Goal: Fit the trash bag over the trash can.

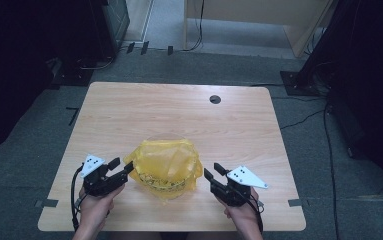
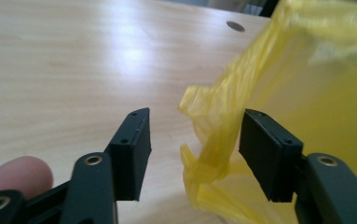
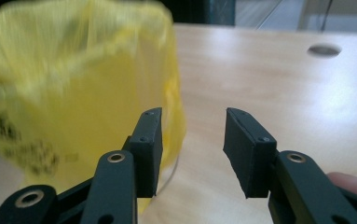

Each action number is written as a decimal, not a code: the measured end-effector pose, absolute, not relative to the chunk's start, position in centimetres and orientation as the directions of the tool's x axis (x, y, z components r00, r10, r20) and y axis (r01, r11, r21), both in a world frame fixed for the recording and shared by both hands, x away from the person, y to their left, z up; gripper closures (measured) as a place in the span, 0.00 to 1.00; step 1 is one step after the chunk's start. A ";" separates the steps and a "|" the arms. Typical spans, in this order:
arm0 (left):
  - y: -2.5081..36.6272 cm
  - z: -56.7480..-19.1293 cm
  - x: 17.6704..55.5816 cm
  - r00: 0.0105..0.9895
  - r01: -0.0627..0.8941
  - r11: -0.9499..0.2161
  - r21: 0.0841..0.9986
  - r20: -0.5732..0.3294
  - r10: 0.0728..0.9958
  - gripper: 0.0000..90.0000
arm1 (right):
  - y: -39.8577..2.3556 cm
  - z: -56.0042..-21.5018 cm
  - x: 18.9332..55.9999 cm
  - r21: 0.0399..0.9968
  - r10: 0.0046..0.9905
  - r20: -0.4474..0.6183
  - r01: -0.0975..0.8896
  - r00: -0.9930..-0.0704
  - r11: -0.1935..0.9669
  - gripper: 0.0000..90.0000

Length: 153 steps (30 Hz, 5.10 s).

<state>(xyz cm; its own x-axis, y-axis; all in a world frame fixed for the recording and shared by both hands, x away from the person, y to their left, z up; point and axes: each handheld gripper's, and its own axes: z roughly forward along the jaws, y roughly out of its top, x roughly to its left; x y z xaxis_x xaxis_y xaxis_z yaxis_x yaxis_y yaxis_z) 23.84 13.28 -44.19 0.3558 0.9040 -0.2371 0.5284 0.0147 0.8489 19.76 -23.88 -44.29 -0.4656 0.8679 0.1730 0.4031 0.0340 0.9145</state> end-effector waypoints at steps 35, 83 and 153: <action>8.5 -46.2 29.6 0.423 0.552 -0.143 0.822 -0.128 0.897 1.00 | -19.1 -46.3 27.4 0.861 0.881 0.191 0.504 -0.433 0.061 1.00; 6.4 -47.8 23.9 0.308 0.455 -0.035 0.890 -0.120 0.944 1.00 | -18.9 -48.3 22.7 0.913 0.949 0.153 0.407 -0.275 -0.030 1.00; 21.3 -52.1 24.3 0.183 0.691 -0.131 0.711 0.003 0.983 0.00 | -27.8 -42.7 23.4 0.962 0.630 0.016 0.184 -0.776 0.203 1.00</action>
<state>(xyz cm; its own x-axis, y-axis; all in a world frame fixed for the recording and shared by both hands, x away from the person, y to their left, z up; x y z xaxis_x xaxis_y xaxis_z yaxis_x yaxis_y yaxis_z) 24.26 21.33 -52.10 0.1831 0.9831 0.0029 0.6908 -0.1307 0.7112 23.39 -27.77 -42.74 -0.7760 0.6305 0.0159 0.1843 0.2026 0.9618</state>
